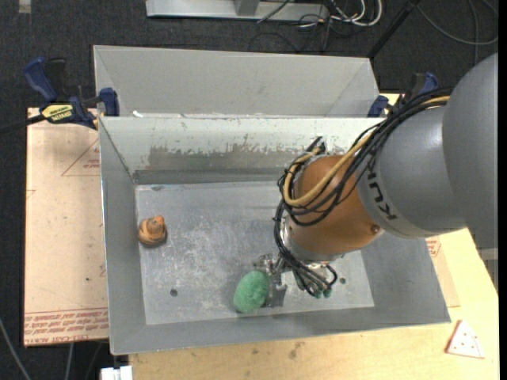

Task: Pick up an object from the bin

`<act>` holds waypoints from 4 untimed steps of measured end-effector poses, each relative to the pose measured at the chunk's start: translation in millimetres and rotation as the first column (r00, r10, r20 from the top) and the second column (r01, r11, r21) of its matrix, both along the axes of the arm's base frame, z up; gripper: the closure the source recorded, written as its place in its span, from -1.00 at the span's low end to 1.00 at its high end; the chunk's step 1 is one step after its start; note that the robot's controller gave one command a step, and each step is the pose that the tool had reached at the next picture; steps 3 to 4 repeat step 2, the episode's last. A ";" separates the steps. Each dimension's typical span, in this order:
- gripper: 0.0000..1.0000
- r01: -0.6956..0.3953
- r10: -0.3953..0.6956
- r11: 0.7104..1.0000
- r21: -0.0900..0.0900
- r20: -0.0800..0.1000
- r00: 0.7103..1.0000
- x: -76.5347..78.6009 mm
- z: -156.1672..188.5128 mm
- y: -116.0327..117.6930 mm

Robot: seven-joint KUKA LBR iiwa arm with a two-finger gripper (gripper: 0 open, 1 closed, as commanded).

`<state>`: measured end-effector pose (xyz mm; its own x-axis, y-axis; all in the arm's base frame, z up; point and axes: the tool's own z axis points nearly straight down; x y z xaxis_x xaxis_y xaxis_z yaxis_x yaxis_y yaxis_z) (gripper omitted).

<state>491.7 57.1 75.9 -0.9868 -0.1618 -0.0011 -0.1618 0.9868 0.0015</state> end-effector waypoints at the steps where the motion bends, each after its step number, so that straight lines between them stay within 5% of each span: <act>1: 1.00 0.000 0.000 1.000 0.000 0.000 1.000 0.0 0.0 -0.1; 2: 1.00 0.035 -0.035 0.999 0.000 0.002 0.999 9.1 134.7 5.4; 4: 1.00 0.035 -0.035 0.999 0.000 0.002 0.999 9.1 134.7 5.4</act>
Offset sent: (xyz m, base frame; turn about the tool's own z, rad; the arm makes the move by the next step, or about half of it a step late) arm 0.0082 0.0052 0.1348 0.0344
